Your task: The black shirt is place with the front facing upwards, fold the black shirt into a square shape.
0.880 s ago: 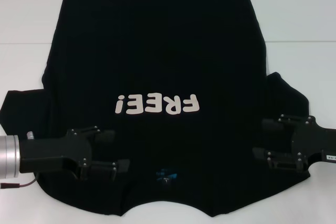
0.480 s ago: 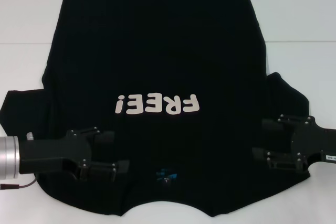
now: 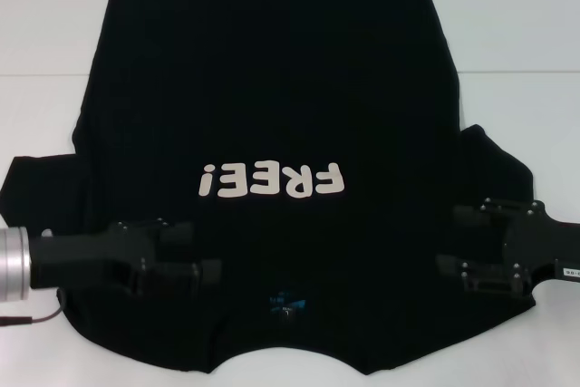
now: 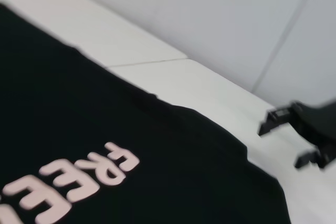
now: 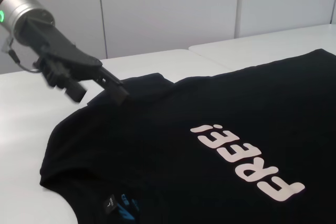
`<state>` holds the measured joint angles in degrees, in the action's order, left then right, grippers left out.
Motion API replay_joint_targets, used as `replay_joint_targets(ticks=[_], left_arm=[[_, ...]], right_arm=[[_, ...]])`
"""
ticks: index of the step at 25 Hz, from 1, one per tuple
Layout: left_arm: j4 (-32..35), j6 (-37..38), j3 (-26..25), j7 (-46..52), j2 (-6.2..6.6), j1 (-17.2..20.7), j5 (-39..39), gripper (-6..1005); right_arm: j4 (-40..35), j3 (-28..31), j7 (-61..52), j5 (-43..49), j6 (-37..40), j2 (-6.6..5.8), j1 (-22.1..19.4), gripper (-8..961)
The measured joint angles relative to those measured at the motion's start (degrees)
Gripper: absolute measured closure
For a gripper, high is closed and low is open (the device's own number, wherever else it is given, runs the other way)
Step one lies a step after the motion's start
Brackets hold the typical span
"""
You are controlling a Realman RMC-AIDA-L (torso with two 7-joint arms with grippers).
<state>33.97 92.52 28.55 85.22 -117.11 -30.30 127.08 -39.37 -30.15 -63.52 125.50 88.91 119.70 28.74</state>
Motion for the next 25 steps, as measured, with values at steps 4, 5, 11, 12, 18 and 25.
replay_joint_targets(ticks=[4,5,11,12,18,25], left_arm=[[-0.4,0.2,0.0,12.6,2.06,-1.7,0.1,52],[-0.5,0.3,0.0,15.5,2.57,-2.0,0.1,52],[0.0,-1.6,-0.7,37.5,6.37,-3.8,0.5,52],[0.0,-2.0,-0.8,39.6,6.82,-3.8,0.5,52],[0.4,-4.0,-3.2,51.6,9.39,-3.9,1.1,52],[0.5,-8.6,-3.5,60.2,10.96,-4.1,9.8,51]], right_arm=[[0.0,0.0,-0.1,0.0,0.0,-0.08,-0.2,177],[0.0,0.0,-0.2,0.0,0.0,-0.08,-0.2,177],[0.1,0.1,-1.5,0.0,0.2,-0.18,-0.2,176],[0.1,0.0,-1.6,0.0,0.1,-0.18,-0.2,176],[0.7,0.0,-2.3,0.1,-0.2,-0.11,0.0,176],[0.7,0.0,-4.3,0.1,-0.5,-0.08,0.5,176]])
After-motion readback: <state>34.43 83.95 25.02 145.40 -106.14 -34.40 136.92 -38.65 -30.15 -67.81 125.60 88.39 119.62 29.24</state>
